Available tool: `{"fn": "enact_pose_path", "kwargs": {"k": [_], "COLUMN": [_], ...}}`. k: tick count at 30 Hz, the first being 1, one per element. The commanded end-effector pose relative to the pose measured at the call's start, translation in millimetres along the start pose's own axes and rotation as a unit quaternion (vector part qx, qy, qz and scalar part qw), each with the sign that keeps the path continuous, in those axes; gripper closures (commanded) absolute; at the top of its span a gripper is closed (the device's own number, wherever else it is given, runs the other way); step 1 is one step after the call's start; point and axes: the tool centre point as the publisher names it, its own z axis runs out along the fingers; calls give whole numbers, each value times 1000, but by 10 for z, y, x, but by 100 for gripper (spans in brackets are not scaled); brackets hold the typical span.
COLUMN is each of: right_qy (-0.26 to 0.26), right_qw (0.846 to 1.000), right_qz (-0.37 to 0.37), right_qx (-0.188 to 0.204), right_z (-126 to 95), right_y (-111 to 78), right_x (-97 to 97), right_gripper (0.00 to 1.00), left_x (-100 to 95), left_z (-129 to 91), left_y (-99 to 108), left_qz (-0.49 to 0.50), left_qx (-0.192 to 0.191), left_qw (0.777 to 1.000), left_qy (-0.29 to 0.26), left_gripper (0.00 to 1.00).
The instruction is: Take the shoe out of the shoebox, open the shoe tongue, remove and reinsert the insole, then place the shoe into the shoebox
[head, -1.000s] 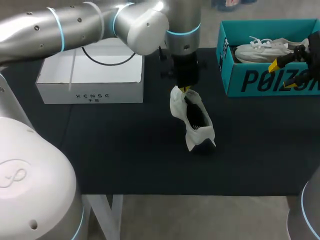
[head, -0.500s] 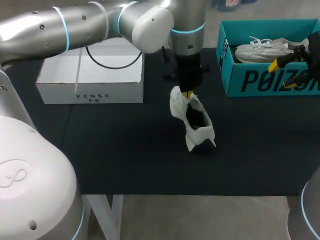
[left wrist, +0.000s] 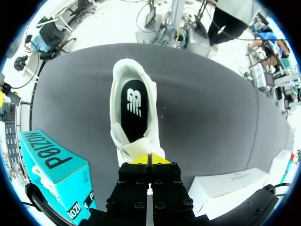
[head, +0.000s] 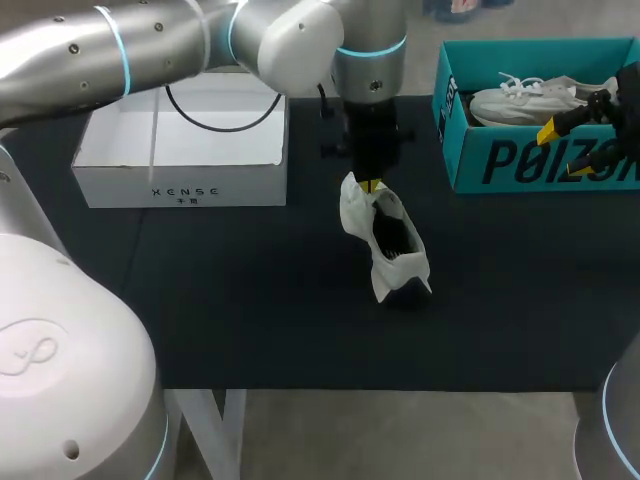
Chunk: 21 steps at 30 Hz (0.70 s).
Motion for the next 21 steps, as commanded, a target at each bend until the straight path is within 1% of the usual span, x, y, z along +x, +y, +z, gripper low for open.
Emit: {"fn": "enact_pose_path", "kwargs": {"k": [1, 5, 7, 10, 11, 13, 15, 17, 21], "right_qy": [-1, -1, -1, -1, -1, -1, -1, -1, -1], "right_qw": [1000, 1000, 1000, 1000, 1000, 1000, 1000, 1000, 1000], "right_qz": [0, 0, 0, 0, 0, 0, 0, 0, 0], "right_qx": [0, 0, 0, 0, 0, 0, 0, 0, 0], "right_z": [1, 1, 1, 1, 1, 1, 1, 1, 1], "right_y": [-3, -3, -3, -3, -3, -3, -3, -3, -3], "right_x": [0, 0, 0, 0, 0, 0, 0, 0, 0], "right_gripper": [0, 0, 0, 0, 0, 0, 0, 0, 0], "left_x": [-93, -146, -180, -211, -216, -204, -188, -159, -72], "left_z": [110, 152, 168, 166, 175, 191, 168, 119, 22], "left_y": [-44, -83, -97, -113, -137, -202, -235, -221, -121], "left_qz": [7, 12, 18, 18, 19, 30, 29, 27, 21], "left_qx": [3, 3, -2, 0, 9, 15, 26, 22, 3], "left_qw": [1000, 1000, 1000, 1000, 1000, 999, 999, 999, 999], "left_qy": [9, 9, 0, -2, 2, 15, 15, 16, 31], "left_gripper": [100, 100, 100, 100, 100, 100, 100, 100, 100]}}
